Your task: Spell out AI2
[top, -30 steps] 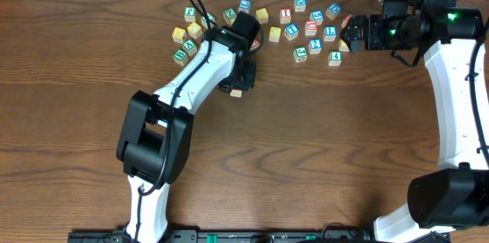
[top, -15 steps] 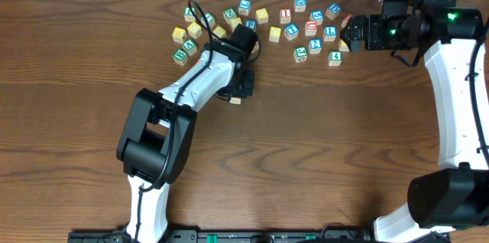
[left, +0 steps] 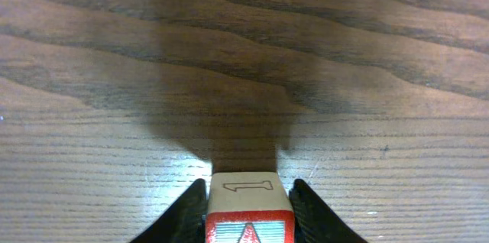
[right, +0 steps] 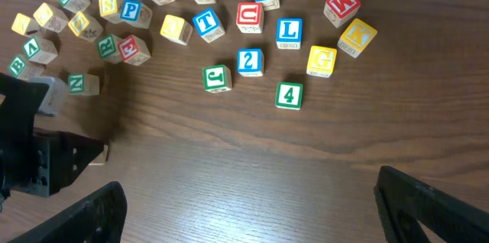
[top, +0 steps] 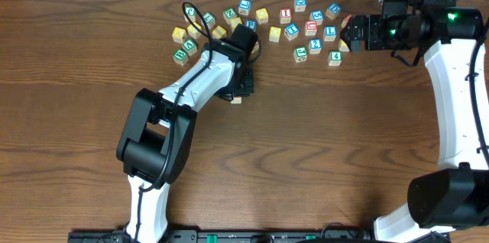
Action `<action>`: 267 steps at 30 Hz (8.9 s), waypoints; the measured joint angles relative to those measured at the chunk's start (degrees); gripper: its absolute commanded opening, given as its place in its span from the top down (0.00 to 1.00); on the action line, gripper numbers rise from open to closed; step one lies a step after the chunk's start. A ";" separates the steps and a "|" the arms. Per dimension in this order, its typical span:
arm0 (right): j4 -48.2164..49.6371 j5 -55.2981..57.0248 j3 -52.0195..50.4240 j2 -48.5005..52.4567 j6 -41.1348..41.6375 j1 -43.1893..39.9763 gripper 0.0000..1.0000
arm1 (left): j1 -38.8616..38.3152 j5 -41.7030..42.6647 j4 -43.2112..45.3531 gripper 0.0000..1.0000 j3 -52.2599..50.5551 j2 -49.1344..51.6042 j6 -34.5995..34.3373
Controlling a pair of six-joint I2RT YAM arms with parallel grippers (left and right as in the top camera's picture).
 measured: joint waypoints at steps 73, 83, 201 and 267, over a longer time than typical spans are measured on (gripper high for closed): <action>0.22 0.00 0.00 0.00 0.00 0.00 0.01 | 2.19 -0.13 -2.54 0.37 6.10 -0.72 10.21; 0.26 -0.02 0.00 0.00 0.02 0.50 0.01 | 7.23 -0.17 -3.23 0.37 9.68 -14.62 10.21; 20.26 26.40 46.82 59.76 17.99 19.02 0.76 | 26.18 -7.48 -16.81 0.37 9.77 -21.59 10.19; -26.73 17.27 46.40 51.19 24.44 34.47 0.81 | 26.18 -7.48 -13.66 0.37 9.70 -21.62 10.19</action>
